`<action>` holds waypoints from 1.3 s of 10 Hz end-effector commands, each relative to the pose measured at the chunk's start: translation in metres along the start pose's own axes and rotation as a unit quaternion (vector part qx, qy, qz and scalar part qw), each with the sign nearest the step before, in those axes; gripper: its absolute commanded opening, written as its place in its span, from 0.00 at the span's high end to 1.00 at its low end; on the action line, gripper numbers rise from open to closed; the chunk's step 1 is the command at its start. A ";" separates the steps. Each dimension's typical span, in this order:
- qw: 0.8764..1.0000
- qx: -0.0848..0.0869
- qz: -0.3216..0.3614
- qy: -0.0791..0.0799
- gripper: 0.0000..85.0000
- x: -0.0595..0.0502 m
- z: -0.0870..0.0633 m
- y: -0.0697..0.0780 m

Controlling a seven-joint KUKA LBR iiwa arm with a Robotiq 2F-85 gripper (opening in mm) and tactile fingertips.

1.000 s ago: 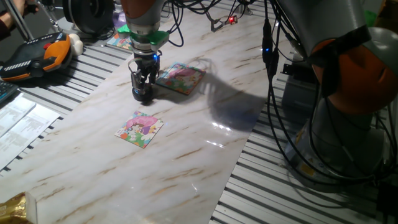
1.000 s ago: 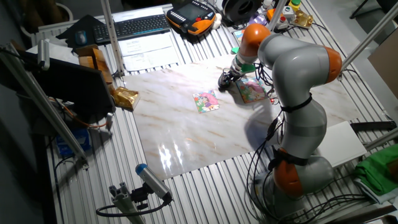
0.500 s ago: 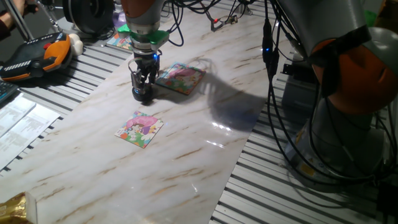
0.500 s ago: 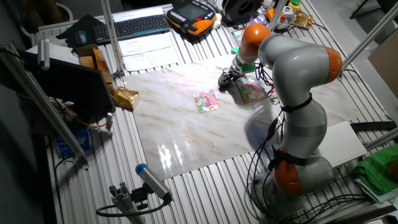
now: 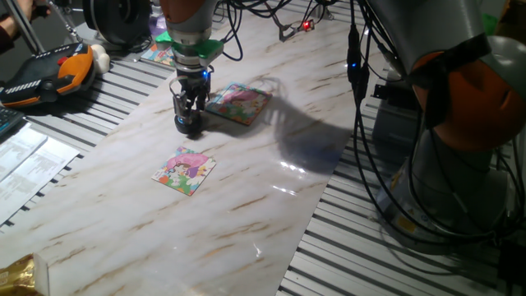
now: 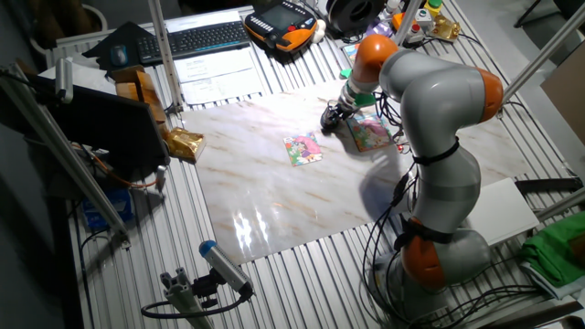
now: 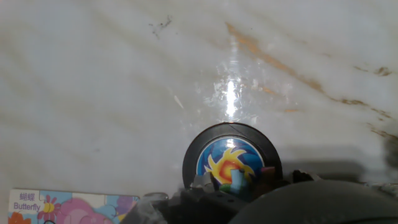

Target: Assemble one piece of a puzzle

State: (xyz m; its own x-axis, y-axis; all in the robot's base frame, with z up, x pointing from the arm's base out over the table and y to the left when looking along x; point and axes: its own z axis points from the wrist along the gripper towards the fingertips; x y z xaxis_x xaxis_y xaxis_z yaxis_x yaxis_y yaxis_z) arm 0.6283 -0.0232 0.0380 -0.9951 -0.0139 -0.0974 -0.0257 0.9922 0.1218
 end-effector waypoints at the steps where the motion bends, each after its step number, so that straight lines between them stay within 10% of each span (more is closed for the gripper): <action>1: 1.000 0.000 -0.001 0.000 0.23 0.000 0.000 0.000; 13: 1.000 0.020 -0.002 0.000 0.34 -0.002 -0.023 0.005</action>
State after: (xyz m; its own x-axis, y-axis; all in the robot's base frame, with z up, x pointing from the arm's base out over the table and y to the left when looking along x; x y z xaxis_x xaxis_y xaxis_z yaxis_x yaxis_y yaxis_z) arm 0.6276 -0.0200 0.0625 -0.9951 -0.0178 -0.0973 -0.0256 0.9965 0.0791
